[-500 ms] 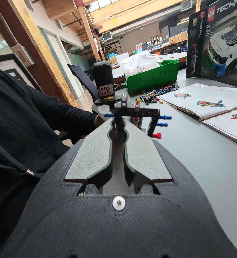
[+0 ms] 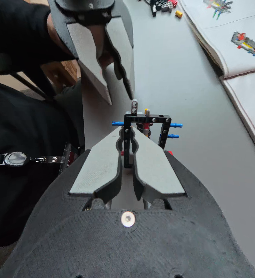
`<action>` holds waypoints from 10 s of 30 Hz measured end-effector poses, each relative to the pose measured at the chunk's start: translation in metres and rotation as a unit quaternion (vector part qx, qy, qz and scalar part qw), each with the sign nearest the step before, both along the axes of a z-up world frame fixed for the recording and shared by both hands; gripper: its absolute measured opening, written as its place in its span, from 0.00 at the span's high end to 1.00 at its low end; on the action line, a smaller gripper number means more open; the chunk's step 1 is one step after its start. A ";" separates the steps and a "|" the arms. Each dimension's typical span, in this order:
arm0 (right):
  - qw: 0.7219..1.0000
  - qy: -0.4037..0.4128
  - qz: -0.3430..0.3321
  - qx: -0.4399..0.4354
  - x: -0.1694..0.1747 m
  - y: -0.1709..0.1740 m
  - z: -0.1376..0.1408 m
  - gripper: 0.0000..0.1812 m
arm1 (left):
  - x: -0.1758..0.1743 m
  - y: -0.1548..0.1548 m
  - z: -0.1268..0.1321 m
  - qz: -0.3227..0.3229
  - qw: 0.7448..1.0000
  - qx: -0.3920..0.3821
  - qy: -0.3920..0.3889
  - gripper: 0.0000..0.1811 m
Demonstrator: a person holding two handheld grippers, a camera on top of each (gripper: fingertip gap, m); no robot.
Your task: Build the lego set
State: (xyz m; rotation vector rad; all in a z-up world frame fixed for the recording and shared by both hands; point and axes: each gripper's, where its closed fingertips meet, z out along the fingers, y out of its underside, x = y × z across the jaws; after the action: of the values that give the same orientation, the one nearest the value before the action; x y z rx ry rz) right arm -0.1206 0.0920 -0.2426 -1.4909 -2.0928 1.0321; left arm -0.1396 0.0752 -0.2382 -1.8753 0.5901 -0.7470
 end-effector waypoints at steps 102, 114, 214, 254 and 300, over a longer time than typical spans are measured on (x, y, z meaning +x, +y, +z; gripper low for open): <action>0.987 -0.020 -0.142 0.072 0.090 0.090 -0.030 0.98 | 0.003 0.038 -0.028 -0.024 0.982 -0.184 0.023 0.94; 0.988 -0.026 -0.148 0.034 0.099 0.091 -0.028 0.98 | 0.036 0.047 -0.043 -0.098 0.956 -0.274 -0.045 0.93; 0.964 -0.242 -0.055 0.090 0.125 0.034 -0.027 0.98 | 0.025 0.013 -0.067 -0.116 0.961 -0.120 0.219 0.97; 0.953 -0.284 0.093 0.048 0.071 -0.024 0.007 0.98 | 0.081 -0.022 -0.018 -0.102 0.989 -0.092 0.047 0.92; 0.997 -0.036 -0.028 0.064 0.062 -0.034 -0.019 0.98 | 0.064 -0.031 -0.062 -0.122 0.883 -0.001 0.453 0.89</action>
State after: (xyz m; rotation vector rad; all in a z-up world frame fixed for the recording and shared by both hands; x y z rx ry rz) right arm -0.0586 0.0575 -0.2616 -1.5349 -2.1113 0.8198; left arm -0.0758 0.0437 -0.3007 -2.1194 1.4239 0.0466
